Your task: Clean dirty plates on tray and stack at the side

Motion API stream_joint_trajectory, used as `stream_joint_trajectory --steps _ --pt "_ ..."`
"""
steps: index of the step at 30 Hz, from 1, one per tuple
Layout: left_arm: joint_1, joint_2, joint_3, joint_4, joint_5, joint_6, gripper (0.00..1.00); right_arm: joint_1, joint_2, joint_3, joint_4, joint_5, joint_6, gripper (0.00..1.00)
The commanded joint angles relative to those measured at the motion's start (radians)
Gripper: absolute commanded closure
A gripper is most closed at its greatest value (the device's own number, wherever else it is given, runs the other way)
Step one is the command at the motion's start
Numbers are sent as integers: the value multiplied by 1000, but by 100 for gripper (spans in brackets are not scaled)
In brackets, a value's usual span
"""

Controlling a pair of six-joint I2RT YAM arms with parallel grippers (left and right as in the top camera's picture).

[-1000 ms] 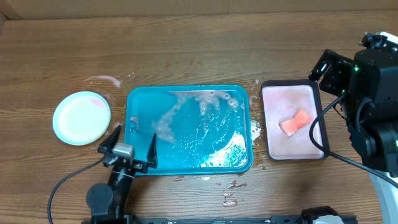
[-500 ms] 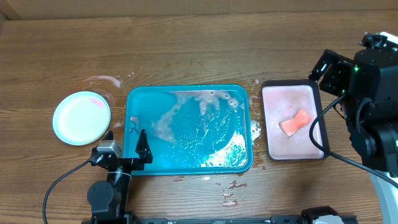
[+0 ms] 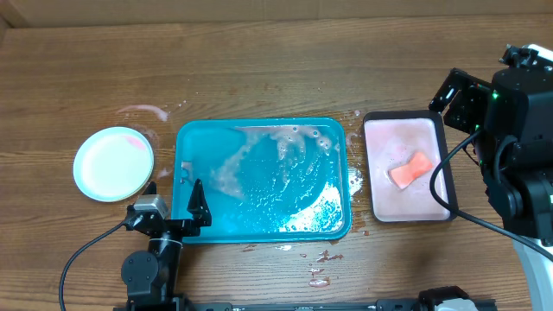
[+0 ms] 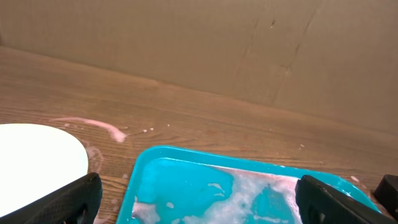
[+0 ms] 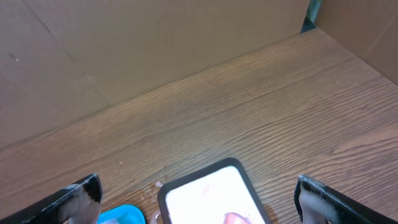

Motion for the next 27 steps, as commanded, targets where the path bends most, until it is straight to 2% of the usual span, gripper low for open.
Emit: stream_joint_trajectory --steps 1,27 --pt "-6 -8 -3 -4 -16 -20 0 6 -6 13 6 0 0 0" --pt "-6 -8 -3 -4 -17 -20 1 6 -31 13 6 0 0 0"
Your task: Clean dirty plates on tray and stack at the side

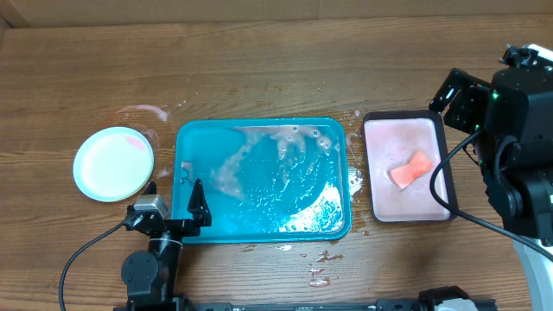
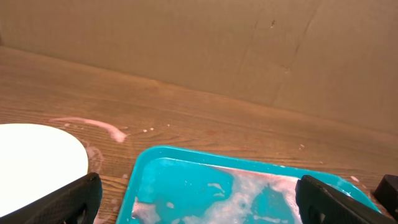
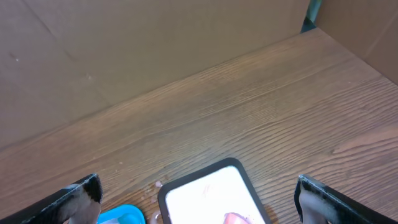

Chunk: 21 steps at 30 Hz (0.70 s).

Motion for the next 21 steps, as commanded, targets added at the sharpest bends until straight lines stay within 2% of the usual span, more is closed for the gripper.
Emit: stream_joint_trajectory --steps 1,6,12,21 --pt "-6 -8 -3 -4 -17 -20 0 6 -44 13 6 0 0 0" --pt "-6 -8 -3 -4 -16 -20 0 6 -143 13 -9 1 -1 0" --pt "-6 -8 -3 -4 -17 -20 0 6 -339 -1 -32 -50 0 0" --pt "-6 -8 -3 -4 -17 -21 0 6 -657 -168 6 -61 50 0"
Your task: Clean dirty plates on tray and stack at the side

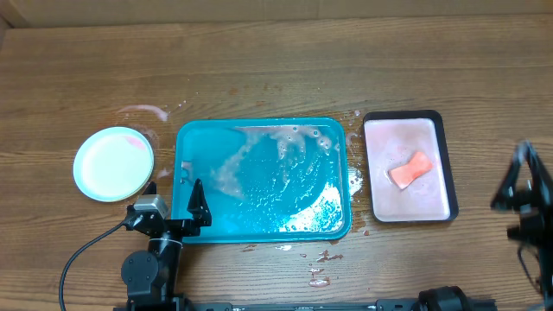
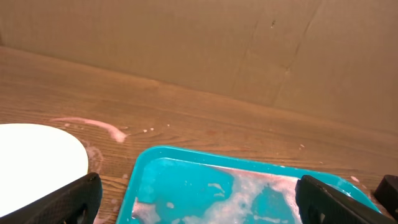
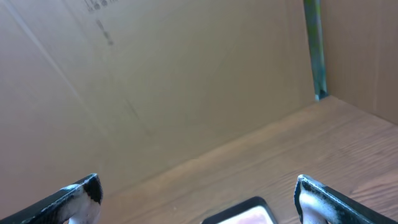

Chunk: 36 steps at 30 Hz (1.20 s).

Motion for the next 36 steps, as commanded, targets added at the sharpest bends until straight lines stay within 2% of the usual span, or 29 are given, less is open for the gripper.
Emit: stream_joint_trajectory --steps 1,10,14,20,22,26,36 --pt "-6 -8 -3 -4 -16 -20 1 6 -93 -98 38 -14 26 0" --pt "-6 -8 -3 -4 -15 -20 0 6 -449 -531 325 -51 27 0" --pt "-6 -8 -3 -4 -16 -20 0 6 -544 -719 464 -50 58 0" --pt "-6 -8 -3 -4 -15 -20 0 6 -538 -946 707 -50 201 0" --pt "-6 -8 -3 -4 -15 -20 0 6 -538 -1070 865 -50 258 0" --pt "-6 -8 -3 -4 -16 -20 1 6 -539 -1193 1020 -62 263 0" --pt "-6 -8 -3 -4 -16 -20 0 6 -539 -1315 1119 -69 257 0"
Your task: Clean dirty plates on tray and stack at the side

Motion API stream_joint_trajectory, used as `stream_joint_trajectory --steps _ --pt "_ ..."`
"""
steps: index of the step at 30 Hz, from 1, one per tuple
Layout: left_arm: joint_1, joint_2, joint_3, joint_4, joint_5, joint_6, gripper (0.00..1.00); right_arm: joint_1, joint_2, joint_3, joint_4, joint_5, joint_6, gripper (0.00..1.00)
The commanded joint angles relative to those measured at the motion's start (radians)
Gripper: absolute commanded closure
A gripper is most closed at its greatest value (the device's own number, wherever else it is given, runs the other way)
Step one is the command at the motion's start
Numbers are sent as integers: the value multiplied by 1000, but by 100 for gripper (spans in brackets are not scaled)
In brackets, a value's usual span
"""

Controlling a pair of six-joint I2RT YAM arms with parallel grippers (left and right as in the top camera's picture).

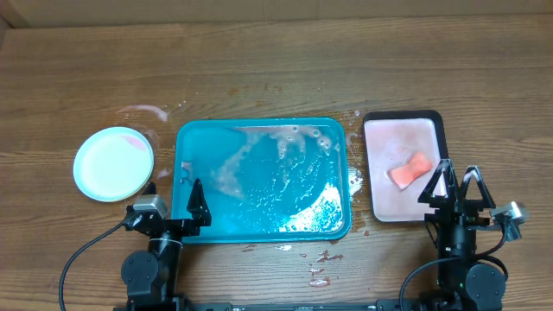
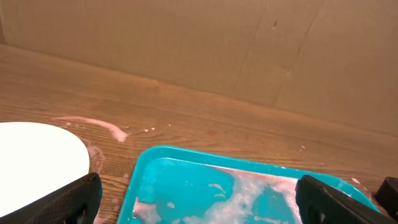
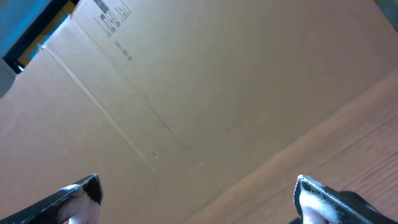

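A single white plate (image 1: pixel 113 163) with a pink smear sits on the table left of the teal tray (image 1: pixel 185 138); it also shows in the left wrist view as the plate (image 2: pixel 37 155). The tray (image 2: pixel 186 163) holds only foam and water. My left gripper (image 1: pixel 174 192) stands open at the tray's front left corner, nothing between its fingers (image 2: pixel 68 199). My right gripper (image 1: pixel 454 186) stands open at the front of the black sponge tray (image 1: pixel 443 142), with its fingers (image 3: pixel 74 199) empty and its camera facing the cardboard wall.
An orange sponge (image 1: pixel 411 169) lies in pink water in the black sponge tray. Pink soapy splashes (image 1: pixel 320 259) mark the wood in front of the teal tray and behind the plate. A cardboard wall (image 2: pixel 186 43) closes off the back of the table.
My right gripper has moved from the table's far right edge to just in front of the sponge tray, and its camera now points higher at the wall. The left arm, plate and trays are unchanged.
At the two oldest moments my right arm stood raised to the right of the sponge tray, open and looking down at it. Then it was low at the far right edge, and now it rests in front of that tray. The left arm and plate stayed put.
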Motion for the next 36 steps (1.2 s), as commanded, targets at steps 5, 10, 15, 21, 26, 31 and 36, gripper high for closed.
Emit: stream_joint_trajectory --steps 5,10,15,21,26,31,36 --pt "-6 -8 -3 -3 -9 -13 0 6 -8 -60 -7 -11 -3 0" --pt "-6 -8 -3 -3 -9 -13 0 6 -8 -60 -27 -108 -157 0" --pt "-6 -8 -3 -3 -9 -13 0 6 -8 -60 -138 -227 -259 0" --pt "-6 -8 -3 -3 -9 -13 0 6 -8 -60 -220 -259 -312 0" --pt "-6 -8 -3 -3 -9 -13 0 6 -7 -60 -221 -264 -338 0" --pt "-6 -8 -3 -3 -9 -13 1 6 1 -60 -221 -260 -338 0" --pt "-6 -8 -3 -3 -9 -13 1 6 1 -60 -221 -260 -338 0"
